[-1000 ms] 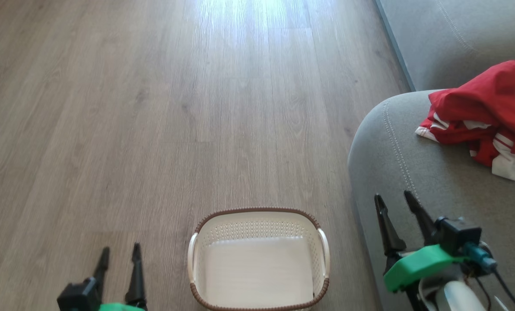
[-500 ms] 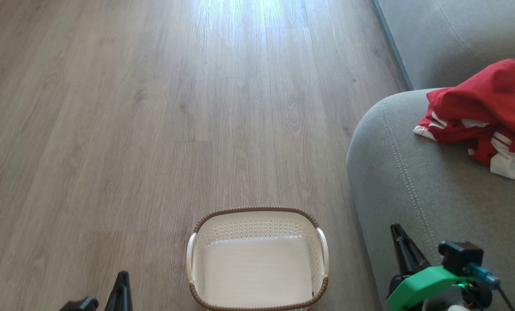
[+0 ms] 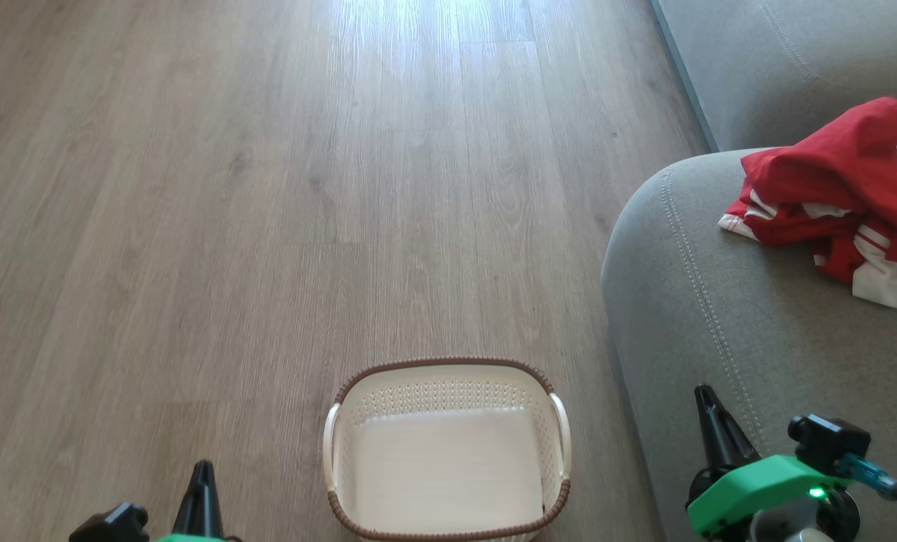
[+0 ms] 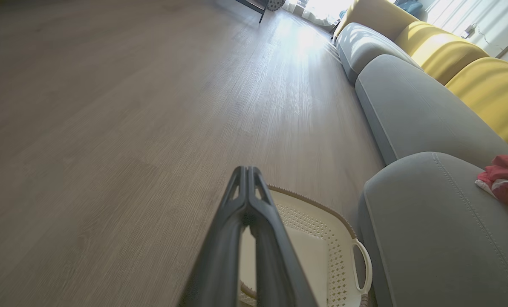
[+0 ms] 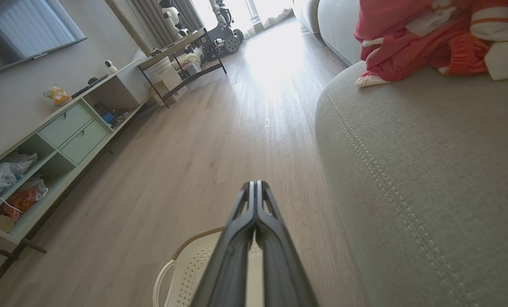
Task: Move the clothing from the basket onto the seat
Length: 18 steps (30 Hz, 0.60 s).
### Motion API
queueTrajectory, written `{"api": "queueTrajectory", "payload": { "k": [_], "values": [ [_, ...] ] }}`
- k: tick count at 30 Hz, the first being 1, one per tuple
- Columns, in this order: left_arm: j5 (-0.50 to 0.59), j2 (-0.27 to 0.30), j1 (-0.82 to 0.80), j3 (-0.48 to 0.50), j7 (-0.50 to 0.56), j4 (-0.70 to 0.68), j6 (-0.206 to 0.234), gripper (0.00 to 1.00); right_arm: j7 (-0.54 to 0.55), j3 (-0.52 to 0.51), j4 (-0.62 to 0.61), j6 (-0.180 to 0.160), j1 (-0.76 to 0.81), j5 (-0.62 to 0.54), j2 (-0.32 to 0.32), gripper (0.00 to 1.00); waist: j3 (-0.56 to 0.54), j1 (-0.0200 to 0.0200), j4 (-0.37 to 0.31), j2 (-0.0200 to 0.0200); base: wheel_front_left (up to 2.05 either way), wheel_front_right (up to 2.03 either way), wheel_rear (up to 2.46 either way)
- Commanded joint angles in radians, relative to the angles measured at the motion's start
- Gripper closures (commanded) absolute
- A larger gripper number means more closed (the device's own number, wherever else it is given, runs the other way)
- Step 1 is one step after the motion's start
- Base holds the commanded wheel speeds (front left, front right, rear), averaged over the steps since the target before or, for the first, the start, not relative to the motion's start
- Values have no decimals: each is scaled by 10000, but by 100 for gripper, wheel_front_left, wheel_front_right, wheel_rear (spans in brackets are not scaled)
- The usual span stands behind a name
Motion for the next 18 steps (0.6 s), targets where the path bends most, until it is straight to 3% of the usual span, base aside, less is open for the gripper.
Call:
{"api": "queueTrajectory", "payload": {
  "k": [1, 18],
  "values": [
    [-228, 36, -427, 330, 36, -334, -114, 100, 84, -64, -393, -1, -586, 337, 11, 100, 10, 0, -6, 0, 0, 0, 0],
    [-1765, -274, -603, 1097, 543, -491, -584, 100, 599, -317, -561, -1, -739, 2349, 7, 100, 119, 0, -76, 0, 0, 0, 0]
  ]
}}
